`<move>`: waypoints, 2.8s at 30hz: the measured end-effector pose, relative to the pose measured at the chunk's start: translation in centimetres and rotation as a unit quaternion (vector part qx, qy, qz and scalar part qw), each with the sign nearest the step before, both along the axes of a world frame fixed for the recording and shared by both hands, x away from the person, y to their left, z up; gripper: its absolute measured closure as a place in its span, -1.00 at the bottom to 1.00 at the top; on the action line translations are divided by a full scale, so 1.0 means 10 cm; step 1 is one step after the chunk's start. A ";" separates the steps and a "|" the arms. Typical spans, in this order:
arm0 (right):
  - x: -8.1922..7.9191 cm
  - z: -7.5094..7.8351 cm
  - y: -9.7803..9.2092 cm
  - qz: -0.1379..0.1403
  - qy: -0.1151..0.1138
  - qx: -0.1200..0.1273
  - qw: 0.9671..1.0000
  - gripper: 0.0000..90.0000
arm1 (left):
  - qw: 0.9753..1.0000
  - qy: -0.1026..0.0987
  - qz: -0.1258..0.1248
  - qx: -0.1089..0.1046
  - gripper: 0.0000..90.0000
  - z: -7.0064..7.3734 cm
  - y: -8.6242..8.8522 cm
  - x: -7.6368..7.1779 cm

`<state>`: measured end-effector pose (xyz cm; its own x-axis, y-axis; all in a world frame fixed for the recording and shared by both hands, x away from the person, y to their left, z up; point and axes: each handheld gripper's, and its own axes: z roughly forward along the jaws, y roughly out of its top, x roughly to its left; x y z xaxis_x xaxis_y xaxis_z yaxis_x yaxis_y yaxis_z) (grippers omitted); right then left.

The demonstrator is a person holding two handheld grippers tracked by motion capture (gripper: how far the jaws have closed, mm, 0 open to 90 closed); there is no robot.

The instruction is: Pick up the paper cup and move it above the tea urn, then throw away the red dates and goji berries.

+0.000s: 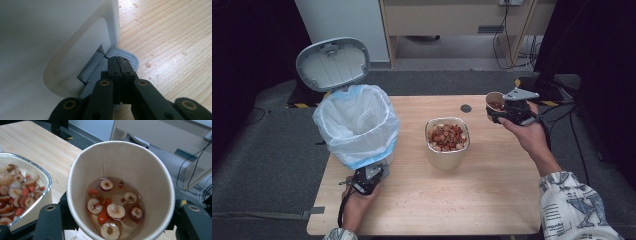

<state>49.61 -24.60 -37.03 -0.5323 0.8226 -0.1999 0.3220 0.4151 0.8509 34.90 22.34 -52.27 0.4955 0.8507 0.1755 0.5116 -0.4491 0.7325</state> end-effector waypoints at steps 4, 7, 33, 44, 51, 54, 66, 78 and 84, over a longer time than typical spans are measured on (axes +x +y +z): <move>0.04 0.06 0.05 0.002 -0.005 0.005 1.000 -0.21 | 1.000 0.000 0.000 0.001 0.96 0.00 0.00 0.00; 0.04 0.08 0.08 0.006 -0.005 0.004 1.000 -0.21 | 1.000 0.000 0.000 0.000 0.96 0.00 0.00 0.00; 0.07 0.17 0.43 0.053 -0.021 -0.025 0.998 -0.19 | 1.000 0.002 0.001 -0.005 0.96 0.00 0.01 0.00; 0.05 0.27 0.49 0.061 -0.036 -0.041 0.997 -0.19 | 1.000 0.002 0.001 -0.005 0.96 0.00 0.01 0.00; 0.08 0.36 0.55 0.071 -0.047 -0.053 0.995 -0.19 | 1.000 0.002 0.001 -0.006 0.96 0.00 0.01 0.00; 0.07 0.39 0.56 0.075 -0.048 -0.054 0.995 -0.19 | 1.000 0.001 0.001 -0.005 0.96 0.00 0.01 0.00; 0.11 0.44 0.64 0.093 -0.054 -0.063 0.992 -0.18 | 1.000 0.002 0.002 -0.006 0.95 0.00 0.01 0.00; 0.23 0.52 0.70 0.132 -0.061 -0.070 0.987 -0.18 | 1.000 0.000 0.009 -0.004 0.95 0.00 -0.01 -0.01; 0.24 0.56 0.69 0.138 -0.066 -0.081 0.985 -0.18 | 1.000 -0.001 0.010 -0.007 0.95 -0.01 -0.01 -0.02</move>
